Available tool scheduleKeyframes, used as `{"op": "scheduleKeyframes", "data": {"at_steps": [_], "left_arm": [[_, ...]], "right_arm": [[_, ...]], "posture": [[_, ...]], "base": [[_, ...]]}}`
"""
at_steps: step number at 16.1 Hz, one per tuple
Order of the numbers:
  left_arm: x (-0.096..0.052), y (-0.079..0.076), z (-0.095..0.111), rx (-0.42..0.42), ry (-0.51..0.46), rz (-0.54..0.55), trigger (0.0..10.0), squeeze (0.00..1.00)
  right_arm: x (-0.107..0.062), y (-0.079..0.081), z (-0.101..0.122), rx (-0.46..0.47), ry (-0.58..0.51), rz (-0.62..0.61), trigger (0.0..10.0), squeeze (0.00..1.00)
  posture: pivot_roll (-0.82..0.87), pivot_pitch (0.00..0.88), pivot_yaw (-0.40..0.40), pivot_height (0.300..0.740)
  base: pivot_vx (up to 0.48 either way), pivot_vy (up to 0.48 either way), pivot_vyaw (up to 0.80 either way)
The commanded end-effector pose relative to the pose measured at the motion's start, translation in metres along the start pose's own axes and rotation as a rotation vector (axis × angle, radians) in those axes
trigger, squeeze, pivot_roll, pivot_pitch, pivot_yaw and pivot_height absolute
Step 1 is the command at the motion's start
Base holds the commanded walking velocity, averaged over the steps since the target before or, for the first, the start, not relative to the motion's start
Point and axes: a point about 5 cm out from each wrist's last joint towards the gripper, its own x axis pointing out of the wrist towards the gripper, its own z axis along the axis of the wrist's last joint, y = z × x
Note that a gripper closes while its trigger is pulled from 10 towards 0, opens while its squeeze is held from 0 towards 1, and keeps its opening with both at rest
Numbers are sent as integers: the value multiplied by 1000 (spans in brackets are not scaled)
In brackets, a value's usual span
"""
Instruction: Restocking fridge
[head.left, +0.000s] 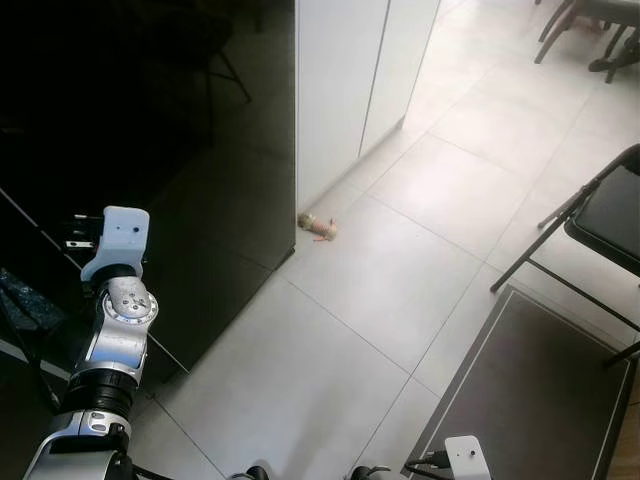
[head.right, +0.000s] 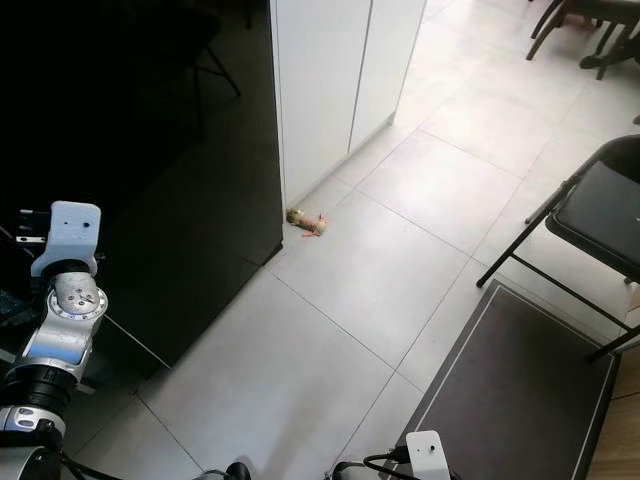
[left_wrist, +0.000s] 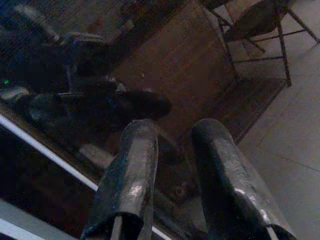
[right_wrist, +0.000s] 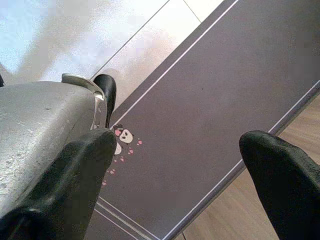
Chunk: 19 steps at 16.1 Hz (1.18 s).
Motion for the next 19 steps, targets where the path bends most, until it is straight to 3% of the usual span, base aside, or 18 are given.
{"op": "scheduleKeyframes", "data": {"at_steps": [1, 9, 19], "left_arm": [[-4, 2, -9, -32, 42, 1, 10000, 0], [-21, 11, -19, -103, 71, 20, 10000, 0], [1, 7, 0, -205, 52, 31, 10000, 0]], "right_arm": [[-2, 13, -10, 5, 34, 52, 10000, 0], [-2, 13, -10, 2, 32, 51, 10000, 0], [-1, 14, -8, 5, 34, 45, 10000, 0]], "posture": [[-138, 160, -19, 740], [-134, 156, -18, 740], [-147, 167, -18, 740]], "base": [[0, 0, 0], [0, 0, 0], [0, 0, 0]]}}
